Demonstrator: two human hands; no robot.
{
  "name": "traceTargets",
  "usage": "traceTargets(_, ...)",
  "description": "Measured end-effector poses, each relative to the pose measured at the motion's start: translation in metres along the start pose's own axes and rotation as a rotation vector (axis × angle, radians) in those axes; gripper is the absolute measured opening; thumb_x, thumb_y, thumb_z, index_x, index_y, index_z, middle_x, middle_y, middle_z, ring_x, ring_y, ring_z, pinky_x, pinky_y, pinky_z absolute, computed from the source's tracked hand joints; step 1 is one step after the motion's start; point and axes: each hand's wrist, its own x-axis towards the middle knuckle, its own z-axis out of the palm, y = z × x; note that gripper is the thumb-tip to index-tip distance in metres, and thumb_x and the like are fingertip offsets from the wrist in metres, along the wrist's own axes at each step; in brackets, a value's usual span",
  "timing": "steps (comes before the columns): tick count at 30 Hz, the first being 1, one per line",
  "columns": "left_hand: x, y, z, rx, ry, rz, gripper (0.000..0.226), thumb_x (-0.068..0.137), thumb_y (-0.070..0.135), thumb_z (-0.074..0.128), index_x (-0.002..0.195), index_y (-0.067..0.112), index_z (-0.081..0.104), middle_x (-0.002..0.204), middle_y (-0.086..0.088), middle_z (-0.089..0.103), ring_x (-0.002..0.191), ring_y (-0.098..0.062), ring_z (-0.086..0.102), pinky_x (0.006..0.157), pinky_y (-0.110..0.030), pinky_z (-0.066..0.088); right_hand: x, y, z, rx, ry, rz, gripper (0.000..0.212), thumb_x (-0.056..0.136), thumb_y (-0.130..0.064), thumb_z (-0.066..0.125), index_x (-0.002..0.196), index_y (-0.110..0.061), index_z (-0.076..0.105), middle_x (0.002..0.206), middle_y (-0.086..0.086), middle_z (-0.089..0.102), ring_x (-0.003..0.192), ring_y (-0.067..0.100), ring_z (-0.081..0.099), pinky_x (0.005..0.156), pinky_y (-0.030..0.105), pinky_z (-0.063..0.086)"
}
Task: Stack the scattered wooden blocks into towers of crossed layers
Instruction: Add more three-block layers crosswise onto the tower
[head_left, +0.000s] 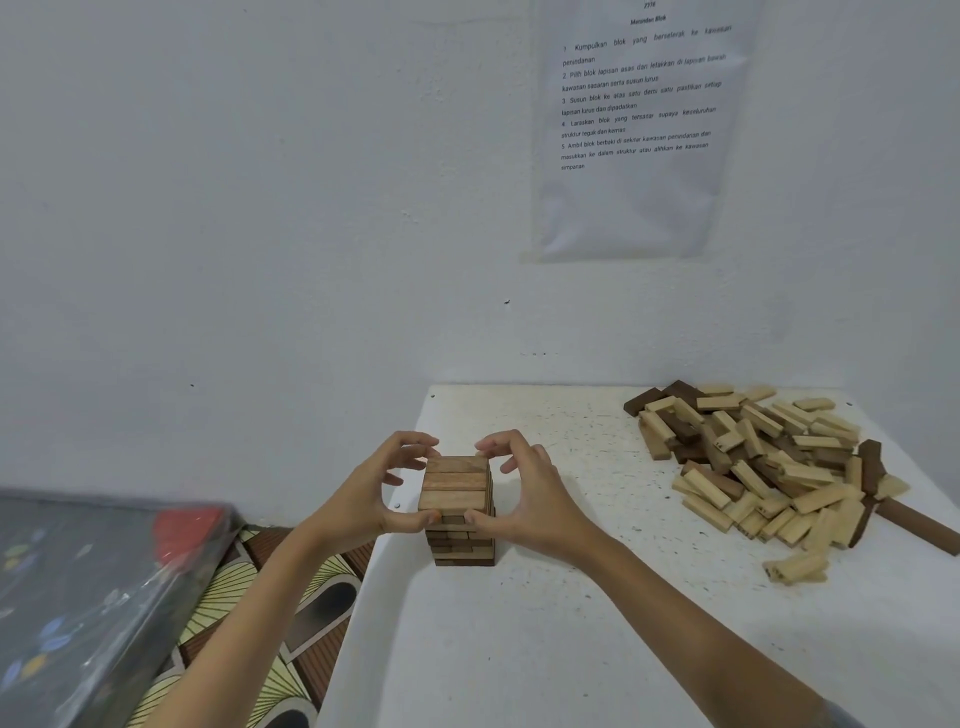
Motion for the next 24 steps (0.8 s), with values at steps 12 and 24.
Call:
traceTargets(12, -0.009, 0.005, -0.003, -0.003, 0.009, 0.022, 0.094, 0.064, 0.064, 0.076, 0.141, 0.044, 0.025, 0.144, 0.028, 0.035, 0.129, 0.010, 0.038, 0.098, -0.014, 0.038, -0.009, 0.010, -0.004, 0.107, -0.080, 0.091, 0.084, 0.072, -0.032, 0.082, 0.137, -0.045, 0.029, 0.135, -0.017, 0.038, 0.123, 0.004, 0.036, 0.103, 0.029, 0.033)
traceTargets(24, -0.019, 0.016, 0.067, -0.729, 0.419, -0.356, 0.055, 0.100, 0.058, 0.017, 0.147, 0.035, 0.034, 0.152, 0.014, 0.036, 0.141, -0.009, 0.032, 0.122, -0.045, 0.012, -0.032, -0.016, 0.035, 0.755, 0.084, 0.464, 0.033, 0.103, -0.050, 0.017, 0.127, -0.046, 0.040, 0.117, -0.034, 0.049, 0.100, -0.023, 0.049, 0.099, 0.016, 0.025)
